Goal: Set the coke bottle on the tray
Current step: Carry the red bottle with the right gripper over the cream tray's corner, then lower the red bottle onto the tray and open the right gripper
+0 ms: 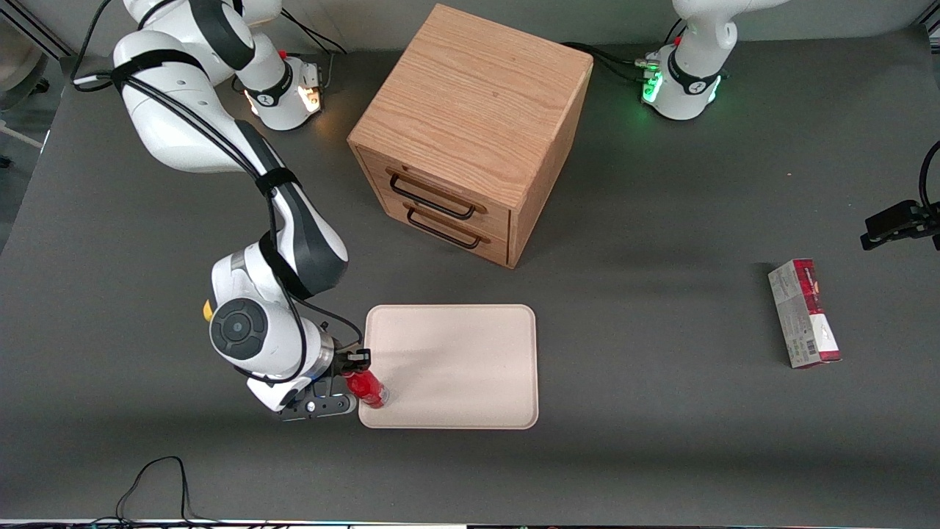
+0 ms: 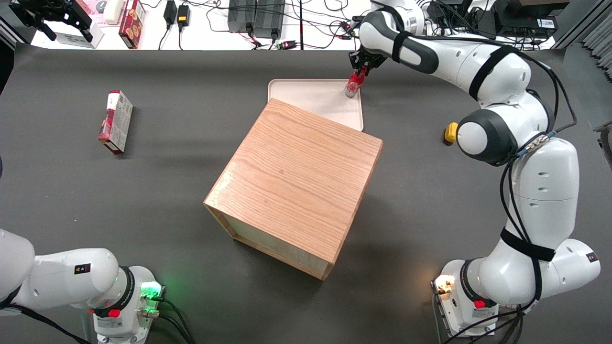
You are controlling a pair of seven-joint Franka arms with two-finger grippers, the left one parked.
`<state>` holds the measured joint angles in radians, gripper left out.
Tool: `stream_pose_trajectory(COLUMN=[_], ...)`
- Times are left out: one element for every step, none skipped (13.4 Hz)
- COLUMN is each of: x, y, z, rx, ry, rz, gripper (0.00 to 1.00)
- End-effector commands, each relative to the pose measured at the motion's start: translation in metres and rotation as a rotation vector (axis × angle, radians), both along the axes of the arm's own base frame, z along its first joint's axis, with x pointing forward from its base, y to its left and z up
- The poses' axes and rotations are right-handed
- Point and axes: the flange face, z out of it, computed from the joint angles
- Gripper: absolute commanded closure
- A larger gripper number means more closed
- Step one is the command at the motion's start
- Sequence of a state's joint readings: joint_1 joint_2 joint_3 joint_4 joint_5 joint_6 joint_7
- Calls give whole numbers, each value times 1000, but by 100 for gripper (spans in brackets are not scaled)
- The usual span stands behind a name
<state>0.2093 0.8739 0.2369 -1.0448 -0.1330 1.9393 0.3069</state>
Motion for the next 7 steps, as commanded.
stream_pose_trajectory(x=[7,5,4,4,4,5,5], y=[8,10,11,12,13,13,15], z=[1,-5,-11,-14,-15,-14,-14], rx=[4,4,6,8,13,18,25], ry=[-51,-48,-52,-58,-64,-73,-84], rz=[-15,-18,-19,-18,-20,-31,-41], gripper=[100,96,81,59,53,39,22])
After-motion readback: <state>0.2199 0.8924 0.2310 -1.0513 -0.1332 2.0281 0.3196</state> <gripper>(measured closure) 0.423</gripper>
